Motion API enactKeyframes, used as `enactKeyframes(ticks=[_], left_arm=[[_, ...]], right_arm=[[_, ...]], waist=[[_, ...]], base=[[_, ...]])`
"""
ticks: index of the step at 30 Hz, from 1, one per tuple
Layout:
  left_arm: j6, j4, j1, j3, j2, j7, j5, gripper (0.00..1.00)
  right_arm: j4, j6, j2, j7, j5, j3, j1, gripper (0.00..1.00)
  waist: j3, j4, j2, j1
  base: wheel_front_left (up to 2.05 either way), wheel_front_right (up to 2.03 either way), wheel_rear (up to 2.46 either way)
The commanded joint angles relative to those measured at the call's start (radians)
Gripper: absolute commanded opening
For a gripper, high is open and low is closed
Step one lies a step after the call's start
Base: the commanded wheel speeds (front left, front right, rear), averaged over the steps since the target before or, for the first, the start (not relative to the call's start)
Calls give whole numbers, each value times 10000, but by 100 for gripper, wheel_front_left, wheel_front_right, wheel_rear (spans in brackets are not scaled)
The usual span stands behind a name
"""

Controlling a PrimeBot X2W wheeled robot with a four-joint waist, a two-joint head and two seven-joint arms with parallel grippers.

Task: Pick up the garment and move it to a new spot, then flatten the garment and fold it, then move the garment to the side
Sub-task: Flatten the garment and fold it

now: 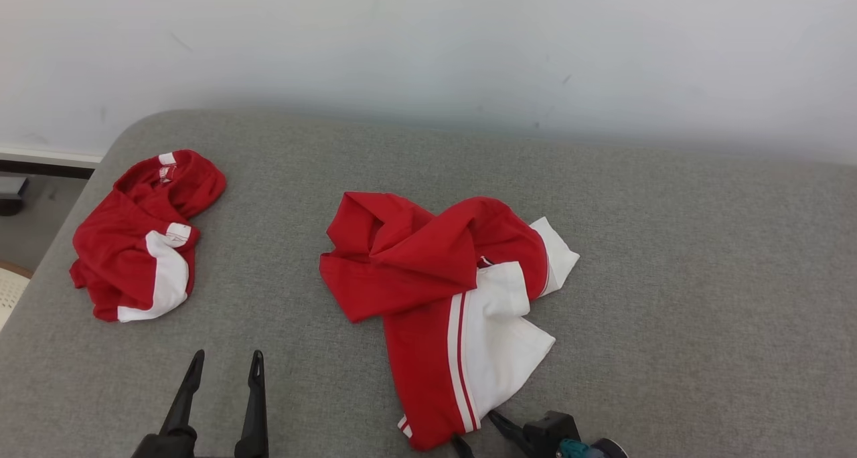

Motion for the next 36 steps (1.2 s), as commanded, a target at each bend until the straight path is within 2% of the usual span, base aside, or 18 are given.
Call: enactKeyframes(ticks=[1, 2, 3, 4, 5, 8, 11, 16, 20, 27, 33, 36], left_arm=[[-10, 61, 41, 16, -54, -53, 97, 100], [-36, 89, 28, 22, -60, -53, 109, 100], [-58, 123, 11, 23, -65, -53, 127, 100], [-80, 140, -8, 18, -74, -53, 140, 100], [-70, 148, -19, 18, -85, -53, 142, 100], [-95, 160, -38, 44, -105, -53, 104, 100], [-127, 168, -31, 117, -120, -53, 90, 100], [-170, 282, 135, 155, -140, -52, 2, 100], [-152, 320, 190, 101, -158, -53, -58, 100], [-120, 330, -52, -142, -162, -54, -169, 100], [-30, 356, -222, -298, -158, -54, -284, 100], [-3, 354, -248, -364, -159, -54, -323, 100]], right_arm=[[242, 32, -10, -13, 165, 123, -99, 100], [435, 32, -16, -6, 221, 238, -137, 52], [638, 32, -15, 5, 300, 382, -163, 46], [692, 32, -12, 14, 428, 451, -232, 14], [718, 32, -9, 13, 523, 465, -287, 0], [735, 32, -15, -13, 580, 263, -457, 0], [528, 23, -21, -21, 299, -397, -507, 0], [-437, 23, -82, -21, -1176, -2070, 276, 0], [-1786, 23, -535, -21, -2307, -3191, 1266, 0], [-3746, 23, -1467, -22, -3409, -5026, 2781, 0], [-4841, 23, -2154, -22, -3895, -6397, 3530, 0], [-4988, 23, -2276, -21, -3920, -6701, 3802, 0]], waist=[[-29, 68, 0, 0], [-42, 94, 0, 0], [-53, 132, 0, 0], [-59, 164, 0, 0], [-64, 193, 0, 0], [-39, 234, 0, 0], [4, 204, 0, 0], [-14, -68, 0, 0], [-58, -394, 0, 0], [55, -1087, 0, 0], [130, -1397, 0, 0], [131, -1447, 0, 0]], base=[[0, 0, 0], [0, 0, 0], [0, 0, 0], [0, 0, 0], [0, 0, 0], [0, 0, 0], [0, 0, 0], [0, 0, 0], [0, 0, 0], [0, 0, 0], [0, 0, 0], [0, 0, 0]])
